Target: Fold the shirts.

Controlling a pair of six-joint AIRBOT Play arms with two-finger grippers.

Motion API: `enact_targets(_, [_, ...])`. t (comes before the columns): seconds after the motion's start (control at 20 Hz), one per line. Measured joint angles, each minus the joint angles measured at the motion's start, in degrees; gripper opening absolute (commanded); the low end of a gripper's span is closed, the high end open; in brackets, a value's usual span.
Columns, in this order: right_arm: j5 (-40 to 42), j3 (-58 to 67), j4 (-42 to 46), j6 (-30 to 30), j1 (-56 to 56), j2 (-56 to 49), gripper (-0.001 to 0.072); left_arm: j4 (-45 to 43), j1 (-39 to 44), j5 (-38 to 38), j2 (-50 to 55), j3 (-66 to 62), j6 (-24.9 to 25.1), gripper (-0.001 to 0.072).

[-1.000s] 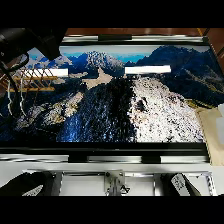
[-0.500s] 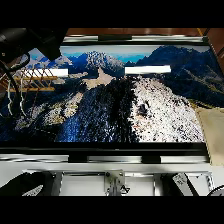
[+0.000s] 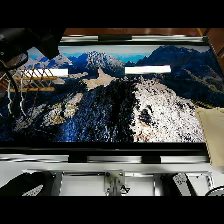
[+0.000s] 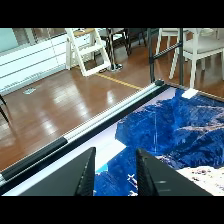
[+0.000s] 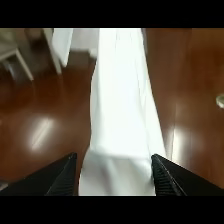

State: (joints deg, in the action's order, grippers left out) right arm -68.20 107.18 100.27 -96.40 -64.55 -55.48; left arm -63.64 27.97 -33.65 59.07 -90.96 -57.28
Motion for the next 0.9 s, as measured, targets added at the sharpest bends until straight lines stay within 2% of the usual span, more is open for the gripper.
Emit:
enact_targets(0.3, [-22.4, -1.2, -11.6, 3.5, -0.1, 2.4, 0.0586, 0.0, -0.2, -0.5, 0.4, 0.1, 0.0, 0.0332])
enact_targets(0.5, [-32.1, -9.1, -21.5, 4.3, 0.3, 3.6, 0.0585, -0.2, -0.2, -5.9, 2.1, 0.2, -0.5, 0.0332])
enact_targets(0.6, [-34.1, -16.8, -28.0, 4.1, 2.3, 4.8, 0.0576, -1.6, -0.2, -10.0, 3.9, 0.2, -2.4, 0.0331])
enact_targets(0.7, [-33.7, -25.4, -32.1, 4.0, 6.6, 5.9, 0.0495, -4.6, -0.3, -14.8, 6.1, 0.2, -5.8, 0.0331])
enact_targets(0.8, [-30.1, -33.5, -34.7, 3.2, 13.9, 6.5, 0.0496, -8.3, -0.9, -20.0, 9.1, 0.2, -10.5, 0.033])
enact_targets(0.9, [-22.9, -39.4, -35.3, 1.5, 23.2, 6.3, 0.0529, -11.6, -1.9, -25.3, 12.9, 0.2, -15.8, 0.0325])
